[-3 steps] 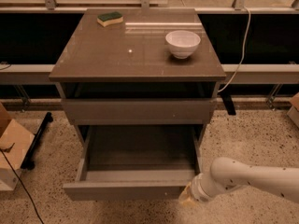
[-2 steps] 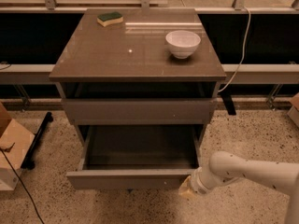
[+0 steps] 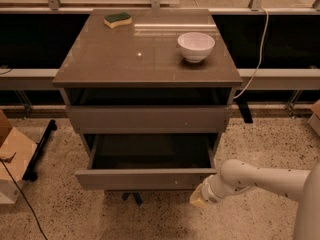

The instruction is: Close middle drawer

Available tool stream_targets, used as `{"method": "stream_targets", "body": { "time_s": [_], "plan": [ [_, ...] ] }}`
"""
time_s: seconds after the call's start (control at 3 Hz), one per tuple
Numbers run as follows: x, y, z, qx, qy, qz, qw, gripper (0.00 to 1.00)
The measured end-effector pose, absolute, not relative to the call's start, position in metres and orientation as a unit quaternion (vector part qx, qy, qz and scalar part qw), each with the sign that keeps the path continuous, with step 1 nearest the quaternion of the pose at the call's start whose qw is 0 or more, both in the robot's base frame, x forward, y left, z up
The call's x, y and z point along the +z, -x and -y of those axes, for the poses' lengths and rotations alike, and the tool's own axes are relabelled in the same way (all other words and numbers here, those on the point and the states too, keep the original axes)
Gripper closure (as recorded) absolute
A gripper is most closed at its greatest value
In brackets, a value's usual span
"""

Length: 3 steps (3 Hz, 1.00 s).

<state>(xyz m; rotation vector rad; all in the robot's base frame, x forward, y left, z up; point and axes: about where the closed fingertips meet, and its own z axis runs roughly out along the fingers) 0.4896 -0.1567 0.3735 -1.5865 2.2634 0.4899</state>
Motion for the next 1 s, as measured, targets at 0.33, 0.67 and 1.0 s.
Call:
{"method": "stream_targets", "body": {
  "time_s": [0.33, 0.67, 1.0],
  "plan": [
    [0.376, -0.514, 0.150, 0.134, 0.572, -0.787, 0.191, 1.00],
    [0.386, -0.557, 0.148, 0.097, 0.580, -0.772, 0.241, 0.98],
    [0.387, -0.561, 0.148, 0.095, 0.580, -0.771, 0.246, 0.98]
  ]
}}
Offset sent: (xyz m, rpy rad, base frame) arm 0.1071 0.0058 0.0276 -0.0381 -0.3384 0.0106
